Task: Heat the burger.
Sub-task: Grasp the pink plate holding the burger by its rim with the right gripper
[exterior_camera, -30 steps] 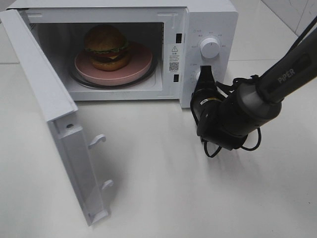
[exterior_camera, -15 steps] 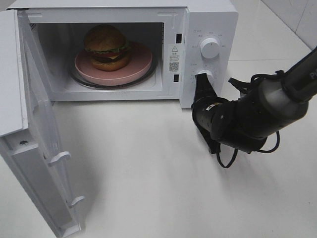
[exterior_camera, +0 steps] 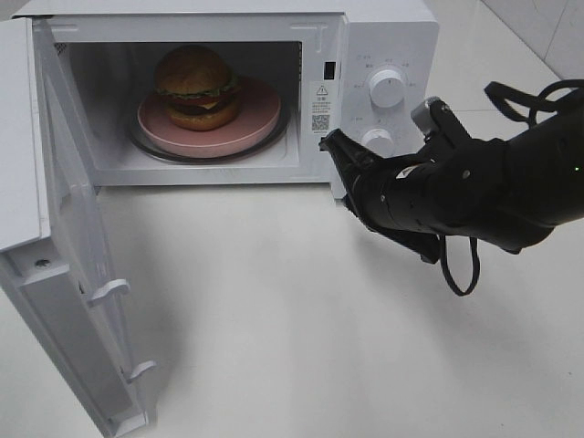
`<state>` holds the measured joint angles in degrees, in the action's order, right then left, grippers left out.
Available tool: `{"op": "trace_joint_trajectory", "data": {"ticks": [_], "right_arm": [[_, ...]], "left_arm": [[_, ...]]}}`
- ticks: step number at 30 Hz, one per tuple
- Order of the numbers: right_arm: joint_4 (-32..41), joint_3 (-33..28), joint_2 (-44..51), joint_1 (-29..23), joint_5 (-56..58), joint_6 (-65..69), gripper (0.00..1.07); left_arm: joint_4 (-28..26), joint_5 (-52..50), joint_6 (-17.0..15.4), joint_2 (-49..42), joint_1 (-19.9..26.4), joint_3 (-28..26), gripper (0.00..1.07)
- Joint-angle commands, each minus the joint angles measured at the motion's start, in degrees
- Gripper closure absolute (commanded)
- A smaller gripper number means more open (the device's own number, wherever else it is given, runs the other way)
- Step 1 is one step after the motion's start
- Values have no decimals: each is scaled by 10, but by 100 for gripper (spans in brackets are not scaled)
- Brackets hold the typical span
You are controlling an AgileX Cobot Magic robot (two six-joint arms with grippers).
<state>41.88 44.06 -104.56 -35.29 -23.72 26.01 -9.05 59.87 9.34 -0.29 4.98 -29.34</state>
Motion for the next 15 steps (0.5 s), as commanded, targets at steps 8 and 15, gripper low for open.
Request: {"op": "trace_joint_trajectory", "data": {"ticks": [8, 15], "right_arm": [[-59, -1, 68, -1, 170, -233, 107], [-62, 1, 100, -1, 257, -350, 106]], "left_arm": [[-1, -1, -2, -9, 1, 2, 9], [-1, -1, -2, -9, 1, 2, 9]]}}
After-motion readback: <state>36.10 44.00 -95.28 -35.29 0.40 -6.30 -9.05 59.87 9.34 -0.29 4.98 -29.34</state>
